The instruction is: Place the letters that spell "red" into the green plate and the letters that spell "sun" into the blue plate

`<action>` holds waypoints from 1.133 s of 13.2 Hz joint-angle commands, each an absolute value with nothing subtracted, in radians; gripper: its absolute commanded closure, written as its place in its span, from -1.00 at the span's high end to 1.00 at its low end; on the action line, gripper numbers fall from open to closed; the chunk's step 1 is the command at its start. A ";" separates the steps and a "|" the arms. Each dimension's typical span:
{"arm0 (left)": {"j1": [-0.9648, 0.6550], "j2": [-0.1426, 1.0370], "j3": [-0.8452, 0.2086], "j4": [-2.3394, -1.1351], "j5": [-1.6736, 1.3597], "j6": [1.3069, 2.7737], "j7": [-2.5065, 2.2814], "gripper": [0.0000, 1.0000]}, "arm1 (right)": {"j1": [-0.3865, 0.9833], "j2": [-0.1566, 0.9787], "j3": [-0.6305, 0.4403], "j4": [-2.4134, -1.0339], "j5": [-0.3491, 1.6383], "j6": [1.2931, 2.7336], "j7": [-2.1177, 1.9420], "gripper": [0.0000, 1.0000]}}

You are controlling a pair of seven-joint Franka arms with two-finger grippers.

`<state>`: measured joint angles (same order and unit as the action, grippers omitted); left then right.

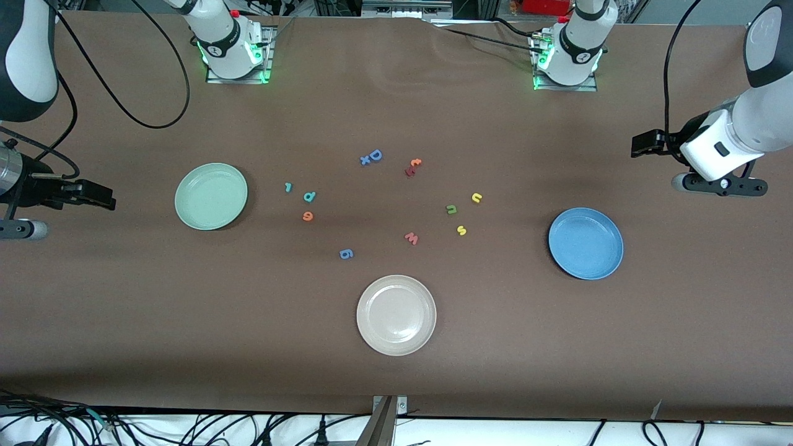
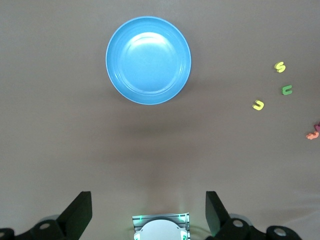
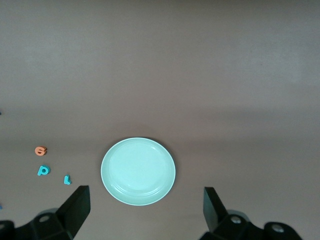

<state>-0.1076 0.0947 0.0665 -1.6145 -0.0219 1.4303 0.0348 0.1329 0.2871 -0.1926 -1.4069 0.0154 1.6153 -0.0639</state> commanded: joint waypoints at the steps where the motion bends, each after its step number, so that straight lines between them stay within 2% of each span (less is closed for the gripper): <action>1: -0.101 0.103 0.075 -1.572 -0.040 1.399 0.069 1.00 | 0.132 0.296 -0.193 -1.384 0.000 1.605 -0.055 1.00; 5: -0.110 0.104 0.074 -1.537 -0.041 1.399 0.069 1.00 | 0.130 0.296 -0.193 -1.384 0.005 1.606 -0.054 1.00; 15: -0.107 0.106 0.074 -1.537 -0.035 1.407 0.069 1.00 | 0.129 0.296 -0.193 -1.384 0.009 1.605 -0.051 1.00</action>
